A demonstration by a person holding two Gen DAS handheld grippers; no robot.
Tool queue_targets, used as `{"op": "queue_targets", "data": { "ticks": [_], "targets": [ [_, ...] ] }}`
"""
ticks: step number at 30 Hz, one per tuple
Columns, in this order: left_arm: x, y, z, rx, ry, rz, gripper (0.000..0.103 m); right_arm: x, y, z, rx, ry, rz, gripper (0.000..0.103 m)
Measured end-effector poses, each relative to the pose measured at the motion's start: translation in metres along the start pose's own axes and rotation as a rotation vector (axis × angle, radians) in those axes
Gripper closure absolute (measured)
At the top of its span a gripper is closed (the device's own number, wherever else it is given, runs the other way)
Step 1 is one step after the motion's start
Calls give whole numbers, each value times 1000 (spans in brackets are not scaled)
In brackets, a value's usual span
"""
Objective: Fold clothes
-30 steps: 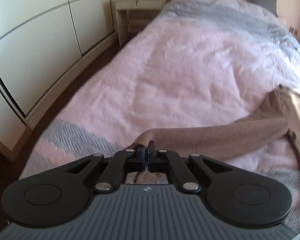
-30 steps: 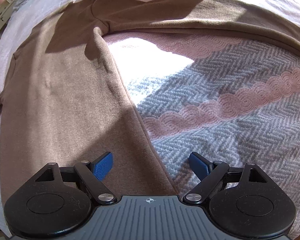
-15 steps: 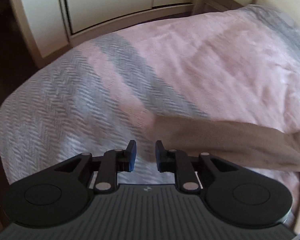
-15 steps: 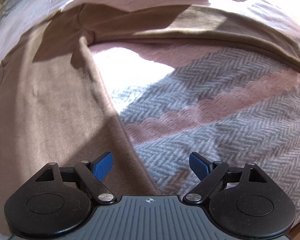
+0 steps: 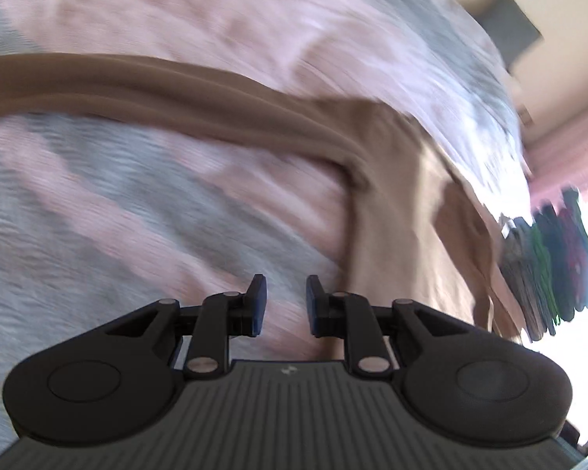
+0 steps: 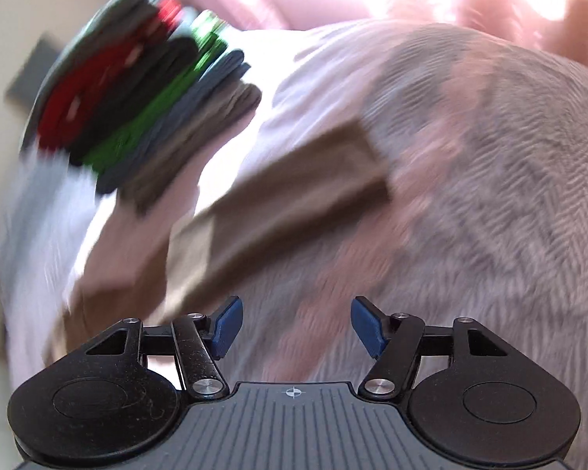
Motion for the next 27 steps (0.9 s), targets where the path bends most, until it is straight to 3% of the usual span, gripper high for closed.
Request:
{"op": "queue_targets", "data": {
  "ticks": [3,4,5,6,8,10,11,12,13,14,15,18,20,23,24,25,26,27],
  "targets": [
    [1,21,23,13,17,-3,84,-21,-33,31,-167,-14,51,37],
    [2,28,28,21,21,-2,84,-29,-39,38,-208,-24,53,49],
    [4,35,33,25,24,-3,83,-36,-42,44,-233,-29,47,67],
    [7,41,36,26,22,-4,83,-42,-46,49,-244,-31,43,99],
    [14,52,39,19,8,-6,83,-47,-56,52,-155,-15,54,101],
    [28,60,34,11,-34,4,83,-46,-61,44,37,21,64,100],
    [37,63,30,6,-59,11,83,-44,-63,40,120,35,65,99],
    [45,66,27,2,-85,18,81,-39,-62,36,154,40,51,76],
    [53,69,22,4,-103,23,79,-35,-61,31,188,44,37,35],
    [61,71,17,13,-113,25,76,-28,-60,27,217,39,31,22],
    [68,74,12,23,-123,26,74,-16,-54,18,225,-7,35,21],
    [84,82,-3,65,-137,29,72,18,-1,-15,228,-228,-150,21],
    [88,87,-11,97,-129,28,69,38,52,-33,201,-364,-325,21],
    [89,89,-16,121,-81,18,68,58,131,-42,220,-422,-510,22],
    [90,90,-17,128,-66,15,71,63,154,-42,234,-419,-551,26],
    [90,90,-19,136,-50,11,72,67,174,-41,237,-412,-588,45],
    [91,91,-21,144,-34,8,84,68,186,-38,198,-390,-612,60],
    [92,91,-23,151,-18,5,101,69,197,-35,159,-368,-635,97]
  ]
}}
Point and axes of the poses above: each gripper's, at about its wrist camera, not at the fingertips, and x roughly against the way its jaws point, z to its right, y to its underside, the point moved 10 cm from there along -x, roughly the way its jaws point, and after that the axes turned 15 degrees about z, right-handed, at the moved point
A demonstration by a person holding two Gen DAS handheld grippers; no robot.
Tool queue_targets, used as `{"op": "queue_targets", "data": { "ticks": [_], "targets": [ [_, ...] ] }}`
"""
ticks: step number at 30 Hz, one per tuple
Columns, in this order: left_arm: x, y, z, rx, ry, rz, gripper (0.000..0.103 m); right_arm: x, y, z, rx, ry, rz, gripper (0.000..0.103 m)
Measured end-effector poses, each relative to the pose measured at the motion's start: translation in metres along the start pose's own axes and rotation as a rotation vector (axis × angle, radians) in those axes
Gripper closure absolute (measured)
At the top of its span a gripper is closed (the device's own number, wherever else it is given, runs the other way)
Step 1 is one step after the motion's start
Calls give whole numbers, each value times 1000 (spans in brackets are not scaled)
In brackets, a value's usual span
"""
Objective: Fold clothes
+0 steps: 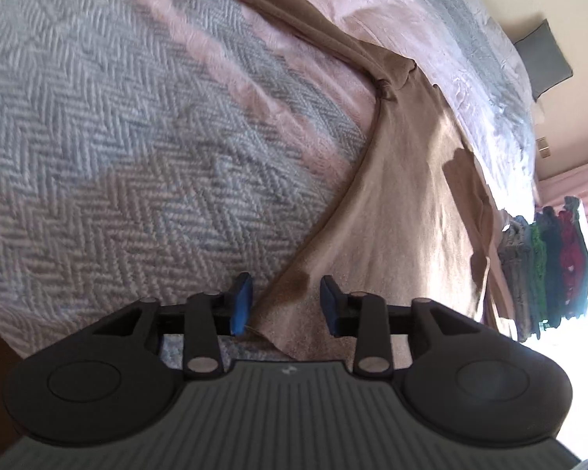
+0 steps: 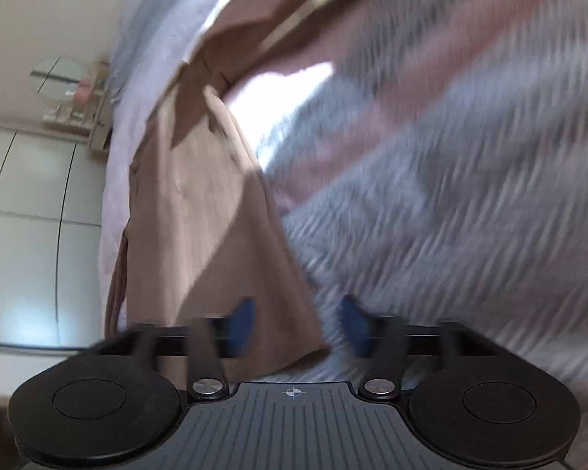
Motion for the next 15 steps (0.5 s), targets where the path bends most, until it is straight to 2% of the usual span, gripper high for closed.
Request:
{"op": "queue_targets", "data": {
  "ticks": [1,2,4,6,8,12,13,14,15],
  "targets": [
    [1,0,-2,8,16,-5,102,-3,8,1,-43,4,-6,101],
    [1,1,-4,15,31,-9,102,3,7,0,-64,-2,24,101],
    [5,0,-6,17,63,-16,102,24,-1,-9,-47,-24,96,101],
    [14,-6,-3,-25,96,-15,102,37,-2,-13,-26,-17,103,101],
    [14,-2,-8,-92,78,-34,102,43,4,-13,1,10,86,101],
    [1,14,-16,-194,11,-91,99,31,17,-10,127,127,65,101],
    [3,11,-13,-223,-1,-83,99,32,17,-13,151,149,78,96],
    [5,8,-10,-251,-13,-74,97,34,17,-18,187,175,99,83],
    [7,6,-5,-275,-16,-63,90,42,13,-27,267,215,154,48]
  ]
}}
Point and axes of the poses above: each gripper's, at about its wrist camera, not at the fingertips, and x roughly against the way its jaws point, z to its right, y to its underside, the point moved 10 cm from there along -x, roughly the way its jaws point, and after that the axes turned 15 degrees about z, right-handed, at the moved point
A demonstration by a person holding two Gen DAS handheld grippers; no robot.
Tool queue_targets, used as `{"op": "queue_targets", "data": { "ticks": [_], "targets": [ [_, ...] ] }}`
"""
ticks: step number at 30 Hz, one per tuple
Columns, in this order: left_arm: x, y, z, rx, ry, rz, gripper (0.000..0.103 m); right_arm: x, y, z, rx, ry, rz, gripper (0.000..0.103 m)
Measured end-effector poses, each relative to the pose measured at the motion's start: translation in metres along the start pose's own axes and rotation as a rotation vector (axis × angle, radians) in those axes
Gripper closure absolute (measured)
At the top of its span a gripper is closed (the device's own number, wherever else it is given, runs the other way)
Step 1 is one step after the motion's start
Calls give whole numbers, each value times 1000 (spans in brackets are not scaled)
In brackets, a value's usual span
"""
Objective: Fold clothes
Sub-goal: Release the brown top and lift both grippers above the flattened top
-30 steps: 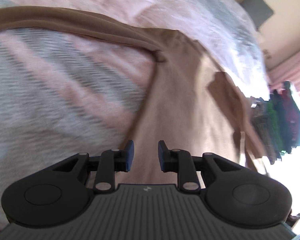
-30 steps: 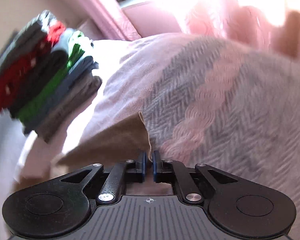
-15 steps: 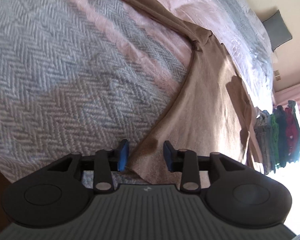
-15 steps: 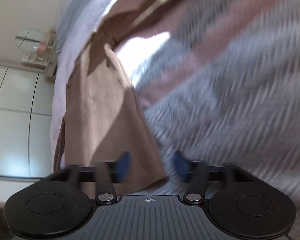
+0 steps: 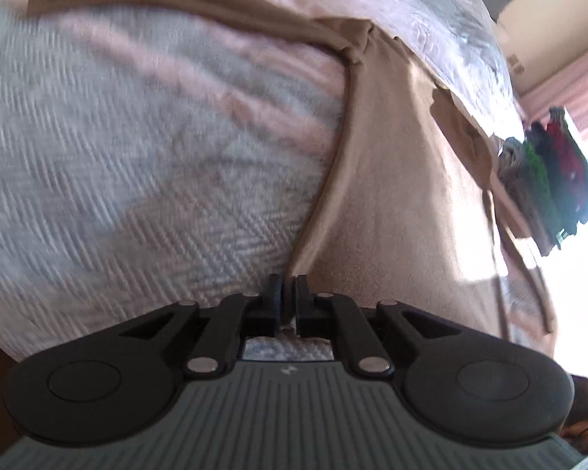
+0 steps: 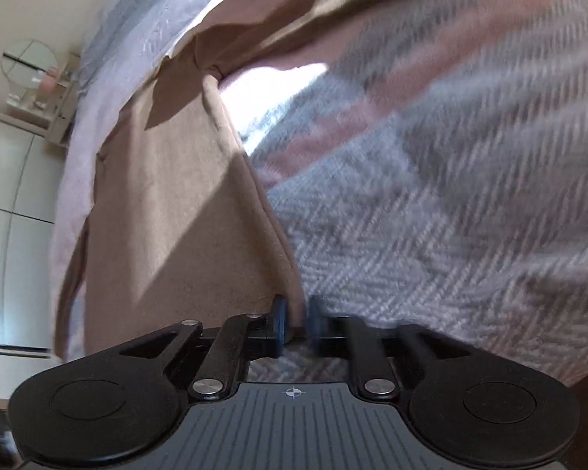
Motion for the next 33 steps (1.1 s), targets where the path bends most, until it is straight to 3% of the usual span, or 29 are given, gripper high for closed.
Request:
{"op": "queue_targets", "data": {
  "ticks": [1,2,5,7,11,14,20,23,26,28,33],
  "targets": [
    [1,-4,6,-19,2,15,88,10,-7,-6,76,42,58,29],
    [2,-7,12,-37,4,30,88,19,-14,-14,154,74,112,30],
    [6,-19,30,-94,10,75,83,24,-17,-56,364,48,203,30],
    [3,-21,43,-138,16,89,82,5,-4,-82,449,17,187,30],
    [-20,12,55,-237,-35,-28,80,-36,42,-98,570,32,67,30],
    [2,26,48,-247,-84,-76,77,-36,73,-79,604,121,-23,30],
    [61,46,33,-246,-173,-151,75,19,96,-59,475,203,-163,30],
    [90,51,31,-251,-207,-170,69,47,87,-71,439,206,-153,29],
    [113,27,54,-287,-184,-98,62,74,72,-90,422,197,-113,27],
    [128,10,69,-310,-170,-50,61,89,58,-112,445,173,-52,9],
    [167,-30,108,-368,-132,70,45,126,30,-169,493,96,84,8]
  ]
}}
Point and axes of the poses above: each gripper's, at about its wrist camera, not at the fingertips, and x roughly against the way its jaws point, z to its right, y to its underside, the point moved 10 cm from there along -x, roughly the way its jaws point, and after that the axes turned 15 degrees about z, right-handed, at the moved point
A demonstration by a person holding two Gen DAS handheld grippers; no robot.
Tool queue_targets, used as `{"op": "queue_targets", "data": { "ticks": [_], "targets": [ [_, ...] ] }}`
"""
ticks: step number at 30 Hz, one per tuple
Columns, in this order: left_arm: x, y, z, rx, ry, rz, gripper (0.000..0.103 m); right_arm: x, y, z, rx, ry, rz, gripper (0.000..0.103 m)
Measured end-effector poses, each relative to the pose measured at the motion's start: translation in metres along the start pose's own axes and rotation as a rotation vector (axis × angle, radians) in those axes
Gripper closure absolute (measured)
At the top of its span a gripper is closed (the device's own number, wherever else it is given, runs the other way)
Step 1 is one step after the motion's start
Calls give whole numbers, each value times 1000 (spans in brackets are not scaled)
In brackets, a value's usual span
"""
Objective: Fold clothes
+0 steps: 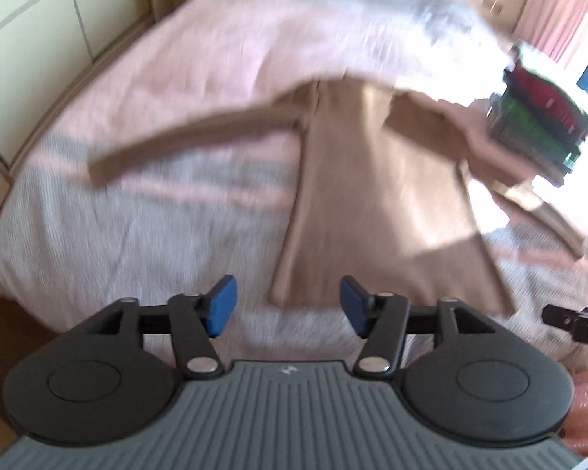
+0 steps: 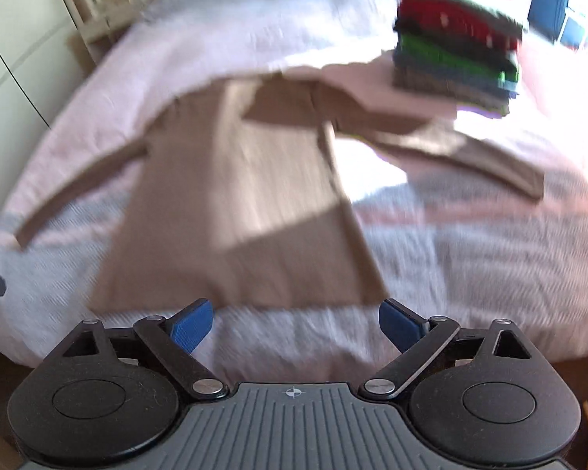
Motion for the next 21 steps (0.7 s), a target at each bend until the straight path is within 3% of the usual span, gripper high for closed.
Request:
{"op": "queue_targets", "data": {
  "ticks": [4,14,21],
  "targets": [
    [30,-38,13,-36,13,90,40,27,-24,-16,16,-17,66,1],
    [56,-29,32,-94,21,85,38,59,-20,-18,-44,23,37,1],
    [67,-31,34,-132,16,115,27,71,-6,-23,-50,29,14,1]
  ]
}}
Point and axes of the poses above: each gripper's, at about its wrist camera, not at the fingertips, and x roughly against the way its jaws point, z to its right, y to its underside, the point moved 10 cm from there along -x, roughly the way its jaws point, and after that the axes turned 15 degrees about z, right-handed, at the moved point
